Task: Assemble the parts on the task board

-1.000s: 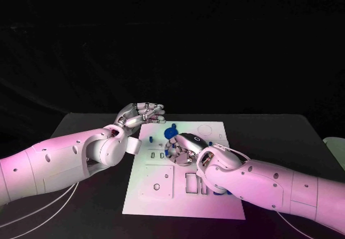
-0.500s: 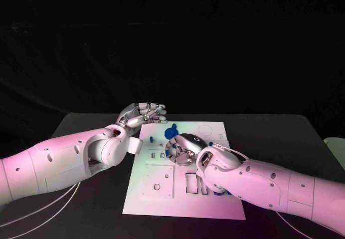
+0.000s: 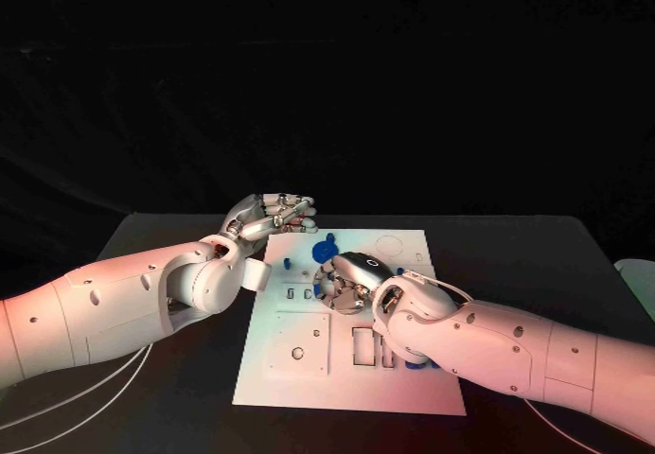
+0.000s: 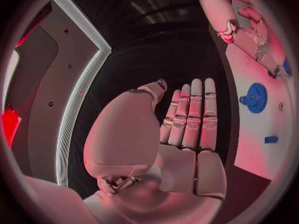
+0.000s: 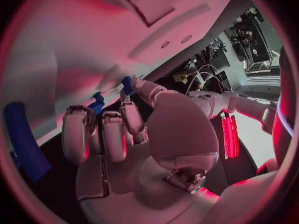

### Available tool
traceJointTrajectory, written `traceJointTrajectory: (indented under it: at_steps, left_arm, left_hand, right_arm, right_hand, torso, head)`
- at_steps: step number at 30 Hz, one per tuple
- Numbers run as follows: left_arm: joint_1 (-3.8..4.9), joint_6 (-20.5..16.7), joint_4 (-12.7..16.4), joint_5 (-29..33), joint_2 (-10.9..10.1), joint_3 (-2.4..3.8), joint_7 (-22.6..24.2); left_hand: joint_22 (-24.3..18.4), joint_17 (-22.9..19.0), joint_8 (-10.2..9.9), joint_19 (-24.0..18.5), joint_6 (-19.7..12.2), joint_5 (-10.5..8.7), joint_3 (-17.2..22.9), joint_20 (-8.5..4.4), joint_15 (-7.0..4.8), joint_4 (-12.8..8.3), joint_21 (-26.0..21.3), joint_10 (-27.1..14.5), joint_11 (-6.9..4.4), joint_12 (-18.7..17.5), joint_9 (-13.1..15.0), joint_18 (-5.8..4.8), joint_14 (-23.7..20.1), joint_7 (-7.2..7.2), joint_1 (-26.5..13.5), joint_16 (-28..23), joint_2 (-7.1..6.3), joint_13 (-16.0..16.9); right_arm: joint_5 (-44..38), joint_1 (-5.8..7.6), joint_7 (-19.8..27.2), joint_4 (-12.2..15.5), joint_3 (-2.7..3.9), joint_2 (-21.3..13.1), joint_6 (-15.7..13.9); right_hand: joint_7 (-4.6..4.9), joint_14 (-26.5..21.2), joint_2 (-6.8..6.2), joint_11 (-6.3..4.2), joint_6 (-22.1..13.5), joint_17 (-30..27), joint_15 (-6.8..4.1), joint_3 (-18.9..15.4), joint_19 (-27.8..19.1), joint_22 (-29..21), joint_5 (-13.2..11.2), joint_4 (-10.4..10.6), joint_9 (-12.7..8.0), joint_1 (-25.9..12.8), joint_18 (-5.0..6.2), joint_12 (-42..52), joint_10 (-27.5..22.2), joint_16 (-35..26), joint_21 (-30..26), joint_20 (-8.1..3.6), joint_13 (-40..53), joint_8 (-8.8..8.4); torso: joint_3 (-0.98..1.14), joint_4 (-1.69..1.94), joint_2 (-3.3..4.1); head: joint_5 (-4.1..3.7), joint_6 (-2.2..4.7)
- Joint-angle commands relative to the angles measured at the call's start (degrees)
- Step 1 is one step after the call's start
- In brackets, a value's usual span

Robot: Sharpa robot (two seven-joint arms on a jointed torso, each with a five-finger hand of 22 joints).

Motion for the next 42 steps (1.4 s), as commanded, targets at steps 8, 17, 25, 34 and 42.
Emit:
traceJointTrajectory:
  at_steps: [8,17,25,34,42]
  left_arm:
    - [0.11,0.94,0.09,0.24,0.20,0.04,0.32]
    - [0.12,0.77,0.11,0.24,0.18,0.04,0.18]
    - [0.14,0.75,-0.08,0.24,0.16,0.04,0.10]
    - [0.15,0.74,-0.23,0.24,0.14,0.04,0.06]
    - [0.15,0.76,-0.25,0.24,0.13,0.04,0.04]
  left_hand:
    - [-0.09,0.09,-0.21,-0.26,0.08,-0.06,0.36,-0.01,-0.03,-0.07,-0.21,-0.35,-0.13,0.00,0.05,0.64,-0.28,0.43,-0.47,-0.20,0.00,0.04]
    - [-0.10,0.18,-0.27,-0.33,0.05,-0.06,0.37,0.02,0.00,-0.08,-0.20,-0.40,-0.10,-0.01,0.08,0.65,-0.33,0.46,-0.71,-0.24,-0.03,0.05]
    - [-0.10,0.18,-0.27,-0.33,0.05,-0.06,0.37,0.02,0.00,-0.08,-0.20,-0.40,-0.10,-0.01,0.08,0.65,-0.33,0.46,-0.71,-0.24,-0.03,0.05]
    - [-0.10,0.18,-0.27,-0.33,0.05,-0.06,0.37,0.02,0.00,-0.08,-0.20,-0.40,-0.10,-0.01,0.08,0.65,-0.33,0.46,-0.71,-0.24,-0.03,0.05]
    - [-0.11,0.26,-0.34,-0.37,-0.01,-0.06,0.44,0.04,0.01,-0.18,-0.19,-0.50,-0.06,-0.03,0.08,0.65,-0.36,0.52,-0.75,-0.26,-0.04,0.04]
  right_arm:
    - [-0.99,-0.17,-0.13,0.15,-0.16,-0.12,2.32]
    - [-0.99,-0.17,-0.04,0.14,-0.16,-0.11,2.12]
    - [-1.01,-0.17,-0.10,0.20,-0.17,-0.10,1.75]
    - [-1.01,-0.17,-0.02,0.57,-0.18,-0.07,1.12]
    - [-1.01,-0.17,-0.21,0.66,-0.19,-0.10,0.66]
  right_hand:
    - [-0.24,4.49,-0.54,-0.09,0.24,7.94,-0.22,-0.48,0.03,5.97,-0.29,0.25,1.69,-0.75,-0.17,-0.40,-0.11,0.08,-0.19,-0.28,-0.03,2.05]
    - [0.36,4.46,-1.38,0.38,-1.36,7.86,0.13,-0.90,-0.13,5.83,-0.29,0.53,1.25,-1.64,-0.12,-0.91,-0.60,0.03,-0.48,-0.06,-0.46,1.30]
    - [0.89,4.46,-1.64,0.81,-2.64,7.89,0.50,-0.92,-0.25,5.72,-0.28,0.62,0.82,-1.84,-0.08,-1.15,-0.91,0.03,-0.70,0.22,-0.64,0.58]
    - [1.40,4.42,-2.11,1.26,-3.75,7.73,0.88,-1.10,-0.42,5.55,-0.31,0.71,0.40,-2.11,-0.02,-1.44,-1.29,-0.04,-1.00,0.56,-0.90,-0.10]
    - [2.26,4.29,-3.47,2.09,-6.16,7.33,1.61,-2.36,-0.80,5.17,-0.27,1.39,-0.46,-3.24,0.13,-2.48,-2.50,-0.22,-1.65,1.24,-1.91,-1.55]
  torso:
    - [-0.02,0.06,0.04]
    - [-0.03,0.01,0.04]
    - [0.01,-0.01,0.03]
    - [0.02,0.02,0.04]
    - [0.01,0.01,0.04]
  head:
    - [0.16,-0.13]
    - [0.13,-0.13]
    - [0.13,-0.13]
    - [0.05,-0.09]
    - [-0.02,-0.11]
